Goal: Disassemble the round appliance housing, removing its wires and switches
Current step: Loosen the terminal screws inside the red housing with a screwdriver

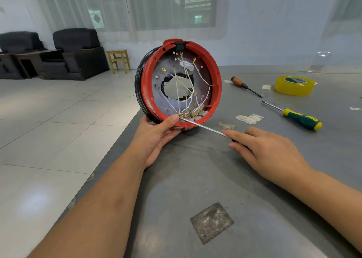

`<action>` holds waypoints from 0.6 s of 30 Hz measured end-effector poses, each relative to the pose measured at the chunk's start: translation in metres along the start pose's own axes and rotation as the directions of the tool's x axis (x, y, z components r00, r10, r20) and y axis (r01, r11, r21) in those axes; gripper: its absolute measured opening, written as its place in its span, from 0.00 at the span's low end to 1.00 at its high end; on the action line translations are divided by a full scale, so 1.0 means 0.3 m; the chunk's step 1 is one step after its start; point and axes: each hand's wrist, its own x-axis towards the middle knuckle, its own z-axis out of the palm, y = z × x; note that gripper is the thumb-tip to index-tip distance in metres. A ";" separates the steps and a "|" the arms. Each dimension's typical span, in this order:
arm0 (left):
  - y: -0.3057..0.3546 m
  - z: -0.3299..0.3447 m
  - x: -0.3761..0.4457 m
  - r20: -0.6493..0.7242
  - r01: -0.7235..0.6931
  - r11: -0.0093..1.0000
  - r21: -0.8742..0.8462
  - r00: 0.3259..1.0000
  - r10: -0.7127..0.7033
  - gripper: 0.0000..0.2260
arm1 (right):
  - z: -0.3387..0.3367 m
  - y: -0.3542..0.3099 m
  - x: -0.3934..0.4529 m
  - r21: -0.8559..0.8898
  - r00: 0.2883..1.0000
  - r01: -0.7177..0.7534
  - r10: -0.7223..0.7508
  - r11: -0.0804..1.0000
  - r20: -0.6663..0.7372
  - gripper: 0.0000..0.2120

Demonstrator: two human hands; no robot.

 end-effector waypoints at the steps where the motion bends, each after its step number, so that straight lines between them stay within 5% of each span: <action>1: 0.001 0.001 -0.001 -0.001 0.000 1.000 -0.006 1.000 0.000 0.39 | 0.001 0.005 -0.001 0.019 1.000 -0.004 0.004 1.000 -0.012 0.30; 12: 0.009 0.008 0.000 -0.043 0.026 0.997 -0.077 0.999 -0.030 0.39 | 0.013 0.112 0.005 0.234 0.938 -0.194 0.251 0.953 -0.241 0.21; 18: 0.009 0.009 0.007 -0.070 0.028 0.995 -0.101 0.997 -0.035 0.35 | 0.055 0.206 0.031 0.039 0.848 -0.483 0.478 0.875 -0.230 0.13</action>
